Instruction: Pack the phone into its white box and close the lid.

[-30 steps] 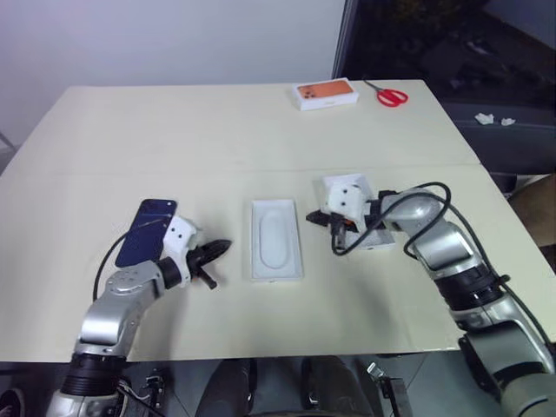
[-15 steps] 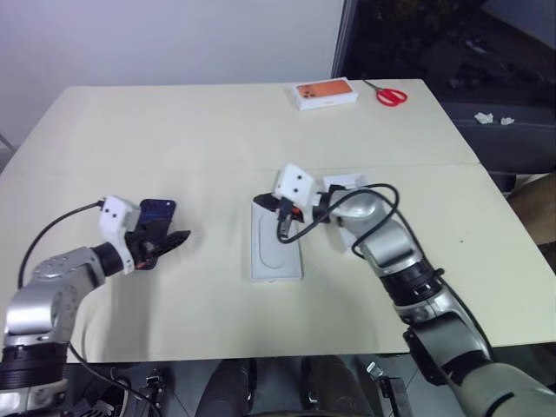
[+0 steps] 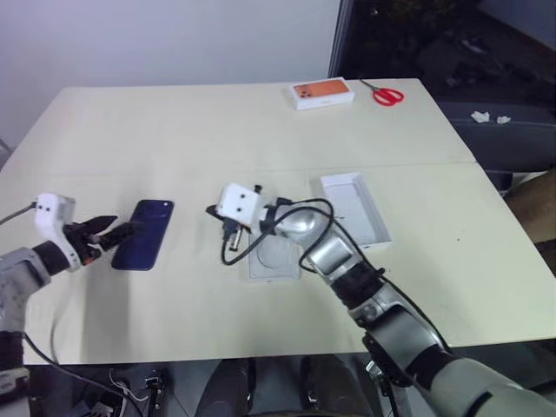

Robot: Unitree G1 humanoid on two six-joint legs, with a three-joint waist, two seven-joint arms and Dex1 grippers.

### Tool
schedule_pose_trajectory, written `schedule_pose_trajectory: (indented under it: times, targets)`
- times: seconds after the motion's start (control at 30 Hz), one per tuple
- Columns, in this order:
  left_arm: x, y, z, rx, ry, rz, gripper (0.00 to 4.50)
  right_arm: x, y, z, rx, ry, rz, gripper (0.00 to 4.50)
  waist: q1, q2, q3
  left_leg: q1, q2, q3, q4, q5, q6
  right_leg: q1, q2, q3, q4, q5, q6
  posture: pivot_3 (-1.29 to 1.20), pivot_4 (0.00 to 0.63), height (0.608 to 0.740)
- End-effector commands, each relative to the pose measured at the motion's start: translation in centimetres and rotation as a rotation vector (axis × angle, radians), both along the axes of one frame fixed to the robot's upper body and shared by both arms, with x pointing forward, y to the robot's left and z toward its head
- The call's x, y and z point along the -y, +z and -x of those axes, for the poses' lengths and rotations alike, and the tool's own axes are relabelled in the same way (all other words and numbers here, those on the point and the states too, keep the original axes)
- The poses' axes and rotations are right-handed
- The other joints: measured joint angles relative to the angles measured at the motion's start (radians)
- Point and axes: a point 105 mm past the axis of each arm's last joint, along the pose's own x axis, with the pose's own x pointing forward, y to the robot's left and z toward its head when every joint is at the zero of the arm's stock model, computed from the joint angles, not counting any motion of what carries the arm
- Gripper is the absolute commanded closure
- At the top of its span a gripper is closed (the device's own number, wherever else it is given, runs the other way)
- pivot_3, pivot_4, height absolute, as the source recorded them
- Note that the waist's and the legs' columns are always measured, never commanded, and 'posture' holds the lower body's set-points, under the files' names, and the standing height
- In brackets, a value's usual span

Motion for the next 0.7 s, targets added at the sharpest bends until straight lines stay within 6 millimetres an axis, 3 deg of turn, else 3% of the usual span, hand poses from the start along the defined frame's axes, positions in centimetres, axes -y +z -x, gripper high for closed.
schedule_pose_trajectory:
  times: [0.03,0.13,0.3,0.53,0.7]
  targets:
    - [-1.7,0.6,0.2,-0.006,0.022,-0.019,0.61,-2.2,1.1,0.1,0.07,0.012,-0.02,4.5,-0.006,0.0,0.0,0.0,0.0,0.0,0.0,0.0,0.0,0.0,0.0,0.0,0.0,0.0,0.0,0.0,0.15,0.74]
    - [-2.6,-0.4,-0.1,-0.058,0.041,-0.07,0.61,-3.0,0.5,0.3,0.087,0.024,-0.003,4.5,-0.008,0.0,0.0,0.0,0.0,0.0,0.0,0.0,0.0,-0.001,0.0,0.0,0.001,0.0,0.0,0.0,0.15,0.74]
    - [-3.3,-1.3,-1.0,-0.064,0.1,-0.031,0.61,-2.8,-0.5,0.2,0.076,0.016,0.007,4.5,-0.01,-0.002,-0.001,0.0,0.0,0.0,0.0,0.001,-0.001,-0.002,0.0,0.0,0.003,0.0,0.0,0.0,0.15,0.74]
    - [0.8,-3.6,-1.1,-0.201,-0.053,0.207,0.61,-1.6,-1.3,-0.3,0.083,-0.003,0.044,4.5,-0.01,-0.003,-0.001,0.0,-0.001,0.0,0.001,0.003,-0.001,-0.003,0.0,0.001,0.008,0.0,0.0,0.0,0.15,0.74]
    - [2.6,-5.8,-0.9,-0.332,-0.106,0.247,0.61,-2.1,-1.8,0.3,0.074,0.029,0.069,4.5,-0.008,-0.002,-0.001,0.0,-0.001,0.0,0.0,0.003,-0.002,-0.003,0.0,0.001,0.009,0.0,0.0,0.0,0.15,0.74]
